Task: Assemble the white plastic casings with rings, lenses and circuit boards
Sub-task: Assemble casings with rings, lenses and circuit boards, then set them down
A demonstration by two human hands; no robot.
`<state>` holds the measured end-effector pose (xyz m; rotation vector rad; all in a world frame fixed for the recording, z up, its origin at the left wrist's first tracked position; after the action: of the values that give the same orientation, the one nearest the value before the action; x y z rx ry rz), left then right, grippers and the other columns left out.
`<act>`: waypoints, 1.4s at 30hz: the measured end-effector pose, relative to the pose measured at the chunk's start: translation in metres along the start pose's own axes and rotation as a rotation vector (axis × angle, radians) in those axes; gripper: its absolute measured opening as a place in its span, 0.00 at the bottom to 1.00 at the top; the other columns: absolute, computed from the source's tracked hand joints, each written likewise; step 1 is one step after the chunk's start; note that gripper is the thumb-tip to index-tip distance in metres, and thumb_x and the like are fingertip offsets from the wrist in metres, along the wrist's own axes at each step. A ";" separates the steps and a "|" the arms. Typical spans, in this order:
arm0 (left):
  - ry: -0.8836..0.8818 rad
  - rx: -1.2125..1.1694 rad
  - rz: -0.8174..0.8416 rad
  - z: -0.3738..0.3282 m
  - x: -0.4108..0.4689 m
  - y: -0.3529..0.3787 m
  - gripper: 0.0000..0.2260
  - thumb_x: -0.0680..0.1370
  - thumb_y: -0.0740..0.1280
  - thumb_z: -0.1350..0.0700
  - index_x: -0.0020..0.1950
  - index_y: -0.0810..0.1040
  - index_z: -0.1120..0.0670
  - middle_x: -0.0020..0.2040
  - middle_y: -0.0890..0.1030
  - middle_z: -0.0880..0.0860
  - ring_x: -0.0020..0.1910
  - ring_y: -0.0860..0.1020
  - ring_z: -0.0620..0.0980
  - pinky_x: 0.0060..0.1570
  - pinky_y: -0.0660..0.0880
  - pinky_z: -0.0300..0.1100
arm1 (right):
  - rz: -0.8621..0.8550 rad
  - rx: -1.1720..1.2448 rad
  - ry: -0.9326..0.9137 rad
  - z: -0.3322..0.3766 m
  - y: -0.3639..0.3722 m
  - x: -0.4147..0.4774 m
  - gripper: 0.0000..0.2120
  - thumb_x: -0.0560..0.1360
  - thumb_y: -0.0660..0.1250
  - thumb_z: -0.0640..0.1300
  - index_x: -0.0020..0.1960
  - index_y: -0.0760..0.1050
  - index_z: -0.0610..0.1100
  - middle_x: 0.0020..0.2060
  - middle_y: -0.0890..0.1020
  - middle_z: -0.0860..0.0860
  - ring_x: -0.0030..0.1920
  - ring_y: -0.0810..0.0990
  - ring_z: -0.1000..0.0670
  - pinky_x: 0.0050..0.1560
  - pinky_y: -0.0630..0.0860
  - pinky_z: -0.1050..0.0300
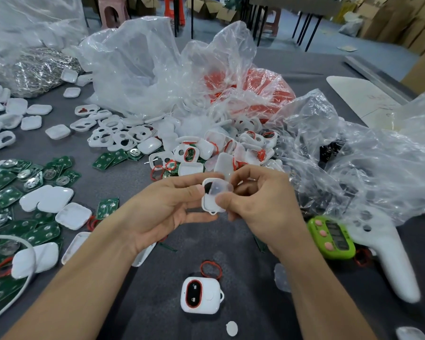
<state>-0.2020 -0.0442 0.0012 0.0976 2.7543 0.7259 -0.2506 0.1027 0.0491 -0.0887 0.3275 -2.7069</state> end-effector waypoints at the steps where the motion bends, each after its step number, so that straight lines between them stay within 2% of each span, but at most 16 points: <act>1: -0.002 0.019 -0.004 0.001 0.000 0.000 0.20 0.77 0.65 0.61 0.69 0.79 0.58 0.64 0.83 0.60 0.54 0.84 0.55 0.49 0.83 0.47 | -0.003 -0.050 -0.015 -0.001 0.001 0.000 0.10 0.66 0.78 0.35 0.39 0.78 0.45 0.26 0.82 0.46 0.24 0.78 0.48 0.30 0.75 0.55; 5: -0.005 0.047 -0.027 0.004 0.001 0.001 0.18 0.77 0.66 0.62 0.66 0.82 0.59 0.60 0.85 0.58 0.52 0.85 0.54 0.51 0.84 0.49 | -0.002 -0.229 -0.074 0.001 0.005 -0.001 0.10 0.68 0.77 0.41 0.41 0.77 0.50 0.27 0.83 0.51 0.25 0.77 0.54 0.32 0.75 0.56; 9: -0.007 0.059 -0.033 0.005 0.002 0.000 0.16 0.79 0.65 0.63 0.66 0.82 0.59 0.60 0.84 0.61 0.52 0.85 0.54 0.57 0.82 0.52 | 0.058 -0.204 -0.096 0.003 0.013 -0.003 0.09 0.72 0.76 0.42 0.39 0.78 0.52 0.27 0.83 0.53 0.25 0.76 0.58 0.29 0.71 0.66; 11: -0.002 0.053 -0.039 0.005 0.003 0.000 0.15 0.80 0.64 0.64 0.65 0.82 0.59 0.59 0.84 0.61 0.51 0.85 0.53 0.55 0.83 0.51 | 0.062 -0.197 -0.102 0.004 0.015 -0.003 0.09 0.72 0.76 0.41 0.39 0.81 0.52 0.29 0.83 0.55 0.27 0.77 0.59 0.31 0.71 0.68; 14: -0.004 0.029 -0.056 0.004 0.003 -0.001 0.16 0.78 0.65 0.63 0.64 0.83 0.59 0.58 0.85 0.61 0.50 0.86 0.53 0.51 0.84 0.49 | 0.075 -0.065 -0.064 0.003 0.013 -0.002 0.07 0.73 0.76 0.38 0.40 0.84 0.49 0.30 0.83 0.56 0.29 0.79 0.60 0.33 0.72 0.69; 19: -0.007 0.033 -0.042 0.005 0.003 0.001 0.16 0.77 0.65 0.63 0.63 0.83 0.59 0.58 0.84 0.62 0.51 0.86 0.54 0.55 0.83 0.52 | -0.052 -0.178 -0.094 0.004 0.008 -0.004 0.04 0.73 0.78 0.45 0.41 0.87 0.53 0.34 0.86 0.58 0.36 0.84 0.57 0.38 0.79 0.65; 24: -0.009 0.046 -0.042 0.004 0.002 0.001 0.16 0.80 0.63 0.65 0.67 0.81 0.60 0.62 0.83 0.63 0.53 0.85 0.55 0.58 0.82 0.54 | -0.164 -0.266 -0.165 0.008 0.007 -0.006 0.01 0.71 0.79 0.49 0.41 0.87 0.53 0.31 0.83 0.63 0.34 0.83 0.60 0.34 0.76 0.69; 27: -0.007 0.032 -0.039 0.004 0.002 0.001 0.16 0.79 0.64 0.65 0.66 0.81 0.60 0.61 0.84 0.62 0.53 0.85 0.55 0.57 0.82 0.52 | -0.248 -0.328 -0.182 0.005 0.006 -0.007 0.05 0.70 0.80 0.49 0.41 0.85 0.53 0.29 0.82 0.60 0.30 0.81 0.59 0.30 0.74 0.68; 31: 0.009 0.060 -0.041 0.004 0.003 -0.002 0.17 0.78 0.65 0.68 0.63 0.84 0.57 0.61 0.84 0.61 0.55 0.84 0.55 0.52 0.83 0.48 | -0.320 -0.418 -0.169 0.001 0.006 -0.005 0.15 0.66 0.81 0.51 0.41 0.75 0.54 0.29 0.81 0.57 0.30 0.80 0.57 0.32 0.76 0.64; 33: 0.023 0.073 -0.051 0.003 0.002 -0.003 0.17 0.75 0.67 0.66 0.62 0.84 0.56 0.62 0.84 0.60 0.55 0.84 0.55 0.52 0.83 0.48 | -0.321 -0.457 -0.147 -0.002 0.006 -0.003 0.18 0.65 0.80 0.54 0.41 0.71 0.54 0.27 0.80 0.56 0.30 0.79 0.58 0.32 0.72 0.68; 35: 0.037 0.086 -0.068 0.002 0.002 -0.003 0.17 0.74 0.68 0.66 0.61 0.85 0.56 0.60 0.84 0.60 0.53 0.85 0.54 0.49 0.83 0.46 | -0.264 -0.387 -0.080 -0.009 0.007 0.001 0.17 0.65 0.79 0.55 0.40 0.72 0.54 0.27 0.80 0.57 0.27 0.78 0.58 0.30 0.70 0.69; 37: 0.054 0.096 -0.103 0.000 0.002 -0.004 0.16 0.75 0.67 0.68 0.58 0.86 0.56 0.56 0.86 0.59 0.49 0.86 0.52 0.45 0.83 0.44 | -0.175 -0.240 -0.002 -0.017 0.011 0.004 0.13 0.66 0.77 0.54 0.40 0.74 0.51 0.26 0.80 0.56 0.24 0.74 0.58 0.27 0.68 0.67; 38: 0.065 0.097 -0.133 -0.001 0.002 -0.005 0.16 0.76 0.66 0.70 0.56 0.87 0.56 0.54 0.86 0.59 0.47 0.86 0.52 0.43 0.83 0.43 | -0.140 -0.157 0.032 -0.020 0.013 0.005 0.12 0.67 0.76 0.54 0.40 0.76 0.50 0.26 0.80 0.53 0.24 0.72 0.58 0.28 0.69 0.63; 40: 0.087 0.094 -0.200 -0.002 0.002 -0.008 0.17 0.78 0.62 0.73 0.55 0.86 0.57 0.51 0.87 0.58 0.45 0.86 0.51 0.40 0.83 0.42 | -0.110 -0.054 0.072 -0.021 0.012 0.006 0.11 0.67 0.75 0.55 0.42 0.78 0.49 0.27 0.81 0.48 0.27 0.74 0.53 0.33 0.74 0.49; 42: 0.104 0.116 -0.250 -0.002 0.002 -0.010 0.18 0.78 0.61 0.73 0.56 0.85 0.58 0.51 0.87 0.58 0.45 0.86 0.52 0.43 0.84 0.43 | -0.100 -0.080 0.055 -0.018 0.012 0.005 0.09 0.68 0.74 0.54 0.43 0.78 0.50 0.28 0.82 0.48 0.27 0.77 0.51 0.36 0.78 0.48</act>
<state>-0.2047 -0.0538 -0.0022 -0.2635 2.8344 0.5181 -0.2529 0.0939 0.0285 -0.0549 0.4598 -2.7992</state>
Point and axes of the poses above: each hand's wrist, its own x-axis towards the middle knuckle, its own y-axis out of the palm, z = x × y, the point moved 7 cm from there along x, towards the middle knuckle
